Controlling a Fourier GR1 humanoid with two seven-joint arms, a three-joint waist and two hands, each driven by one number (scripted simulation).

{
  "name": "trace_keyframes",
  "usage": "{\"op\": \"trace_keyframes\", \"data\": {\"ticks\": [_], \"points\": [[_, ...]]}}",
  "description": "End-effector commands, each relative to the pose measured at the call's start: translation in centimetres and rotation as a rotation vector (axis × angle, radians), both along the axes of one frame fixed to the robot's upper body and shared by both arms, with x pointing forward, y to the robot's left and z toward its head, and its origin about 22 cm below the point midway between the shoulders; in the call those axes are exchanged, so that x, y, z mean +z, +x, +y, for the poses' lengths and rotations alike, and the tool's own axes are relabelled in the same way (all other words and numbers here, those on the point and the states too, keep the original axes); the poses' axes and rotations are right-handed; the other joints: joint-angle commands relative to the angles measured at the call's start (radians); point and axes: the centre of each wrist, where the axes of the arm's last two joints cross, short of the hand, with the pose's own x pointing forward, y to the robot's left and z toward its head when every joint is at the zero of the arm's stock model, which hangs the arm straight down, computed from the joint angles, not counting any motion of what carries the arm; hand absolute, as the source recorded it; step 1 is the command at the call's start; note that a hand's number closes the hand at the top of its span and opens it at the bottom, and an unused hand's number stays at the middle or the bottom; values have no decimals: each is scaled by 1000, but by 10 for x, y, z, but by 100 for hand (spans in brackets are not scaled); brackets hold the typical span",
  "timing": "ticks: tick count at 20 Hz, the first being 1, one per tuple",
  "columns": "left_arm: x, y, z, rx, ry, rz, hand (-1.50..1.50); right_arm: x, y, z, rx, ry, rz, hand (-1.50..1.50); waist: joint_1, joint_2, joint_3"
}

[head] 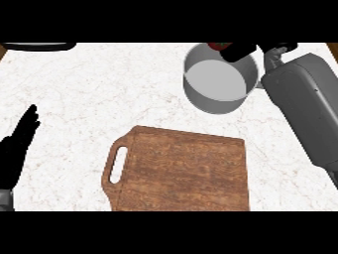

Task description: Pick the tomato from the cutting board and place it in the pot

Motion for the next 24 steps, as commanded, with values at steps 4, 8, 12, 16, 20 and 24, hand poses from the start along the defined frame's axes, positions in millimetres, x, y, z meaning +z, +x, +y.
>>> {"op": "trace_keyframes", "data": {"ticks": [4,8,12,16,20,24], "points": [[-1,14,6,-17,9,-25,0,-33,41,-13,-6,-86,47,150,18,11,0],[-3,1,4,-13,10,-27,0,-61,48,-8,-10,-113,88,150,26,8,0],[9,11,-27,-42,2,-23,0,-48,57,-33,-32,49,155,-150,35,13,2],[23,23,-14,-47,0,-33,0,-65,57,-24,15,141,176,-150,50,21,2],[-5,9,-16,-49,-10,-14,0,-73,58,-42,47,162,167,-150,41,17,1],[11,19,-10,-18,-3,-23,0,-71,57,-37,99,320,6,-150,28,15,2]]}}
